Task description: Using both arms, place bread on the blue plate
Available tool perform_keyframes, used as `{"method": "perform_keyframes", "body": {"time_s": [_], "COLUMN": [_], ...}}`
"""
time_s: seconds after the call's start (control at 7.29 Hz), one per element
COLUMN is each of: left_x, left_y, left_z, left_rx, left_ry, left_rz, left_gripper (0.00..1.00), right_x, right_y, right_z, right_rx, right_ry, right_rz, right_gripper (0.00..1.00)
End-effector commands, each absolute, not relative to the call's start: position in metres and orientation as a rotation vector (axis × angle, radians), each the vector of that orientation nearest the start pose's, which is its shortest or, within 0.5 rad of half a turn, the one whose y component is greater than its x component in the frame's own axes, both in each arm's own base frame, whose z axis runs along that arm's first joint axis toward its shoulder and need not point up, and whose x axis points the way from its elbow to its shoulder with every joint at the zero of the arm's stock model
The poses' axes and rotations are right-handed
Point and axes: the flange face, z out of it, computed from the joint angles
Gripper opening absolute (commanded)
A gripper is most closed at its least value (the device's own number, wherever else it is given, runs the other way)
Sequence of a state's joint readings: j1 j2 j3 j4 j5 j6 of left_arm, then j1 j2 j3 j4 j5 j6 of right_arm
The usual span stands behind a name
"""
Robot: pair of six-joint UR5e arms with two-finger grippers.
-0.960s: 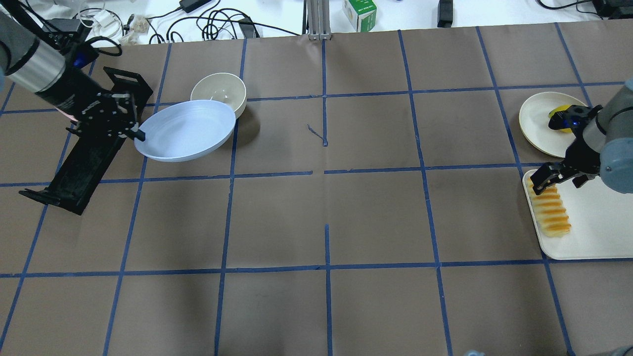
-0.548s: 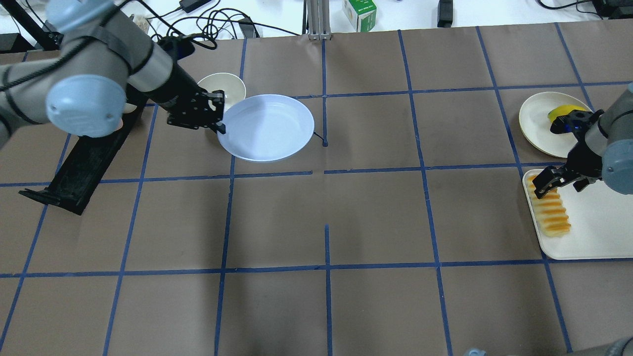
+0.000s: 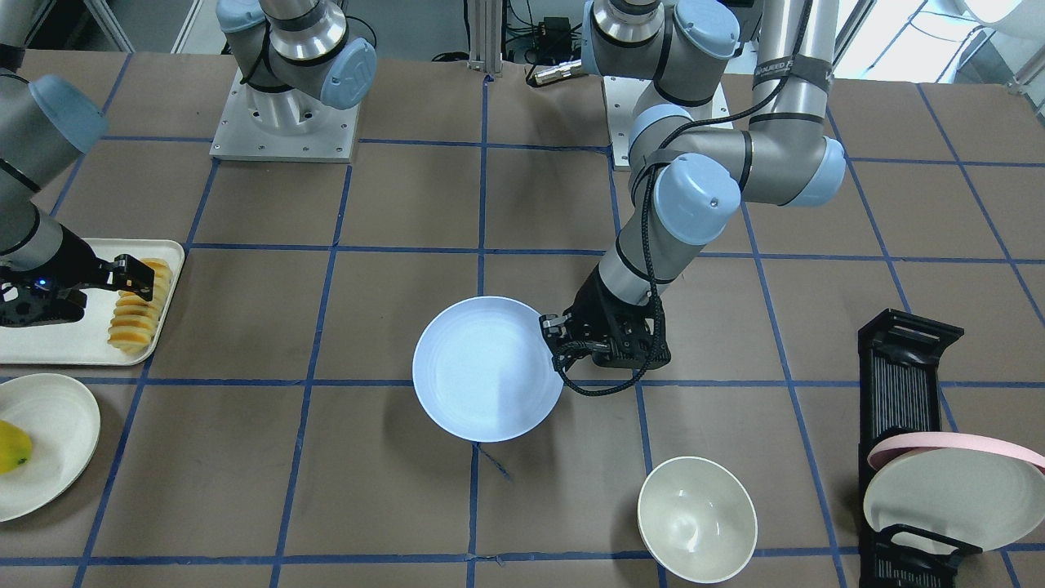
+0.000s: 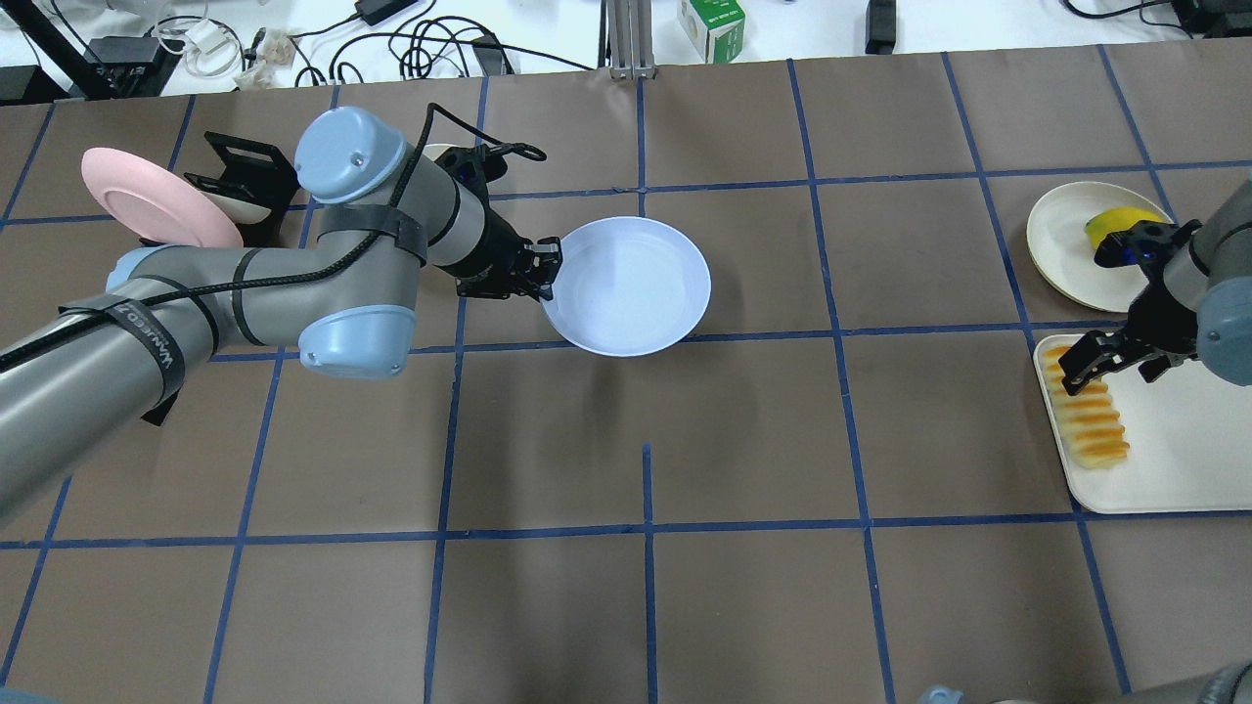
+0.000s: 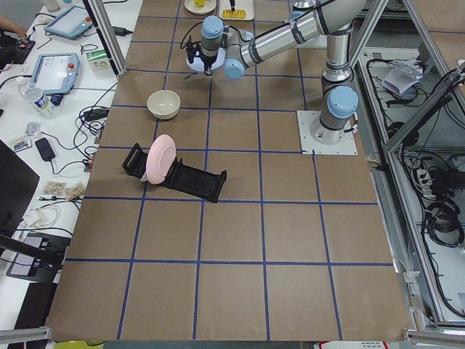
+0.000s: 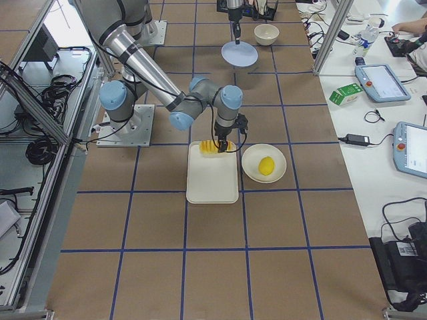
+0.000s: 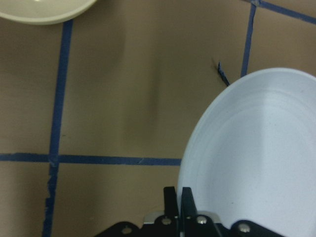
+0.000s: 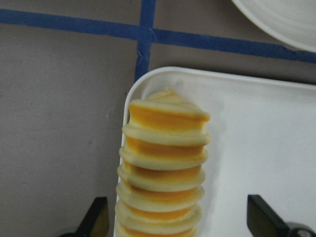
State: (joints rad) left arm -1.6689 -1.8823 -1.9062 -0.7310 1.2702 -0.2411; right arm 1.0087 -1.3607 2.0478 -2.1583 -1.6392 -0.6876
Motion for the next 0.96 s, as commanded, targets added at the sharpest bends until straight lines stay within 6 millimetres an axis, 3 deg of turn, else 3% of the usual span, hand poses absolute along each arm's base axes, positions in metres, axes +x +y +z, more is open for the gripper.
{"method": "perform_keyframes", "body": {"time_s": [0.0, 0.27, 0.55, 0.69, 0.82], "left_x": [-0.227, -0.226, -0.226, -0.225, -0.222], "left_y": [-0.533, -0.524, -0.527, -0.531, -0.536], "left_z": [0.227, 0.209, 0.202, 0.207, 0.215], "left_rx": [-0.131, -0.090, -0.064, 0.015, 0.018], "left_ry": [3.455, 3.452, 3.452, 3.434, 3.428], "left_rz": [-0.222, -0.321, -0.357, -0.405, -0.445], "left_gripper": [0.00, 0.00, 0.00, 0.99, 1.00], "right_x": [-0.152, -0.147, -0.149, -0.150, -0.150], "right_y": [-0.474, -0.470, -0.473, -0.474, -0.474], "right_z": [0.220, 0.193, 0.186, 0.192, 0.192], "right_rx": [-0.185, -0.148, -0.151, -0.156, -0.149], "right_ry": [3.123, 3.078, 3.093, 3.101, 3.102], "right_rz": [0.189, 0.249, 0.228, 0.217, 0.220], "right_gripper": [1.00, 1.00, 1.00, 0.46, 0.06]}}
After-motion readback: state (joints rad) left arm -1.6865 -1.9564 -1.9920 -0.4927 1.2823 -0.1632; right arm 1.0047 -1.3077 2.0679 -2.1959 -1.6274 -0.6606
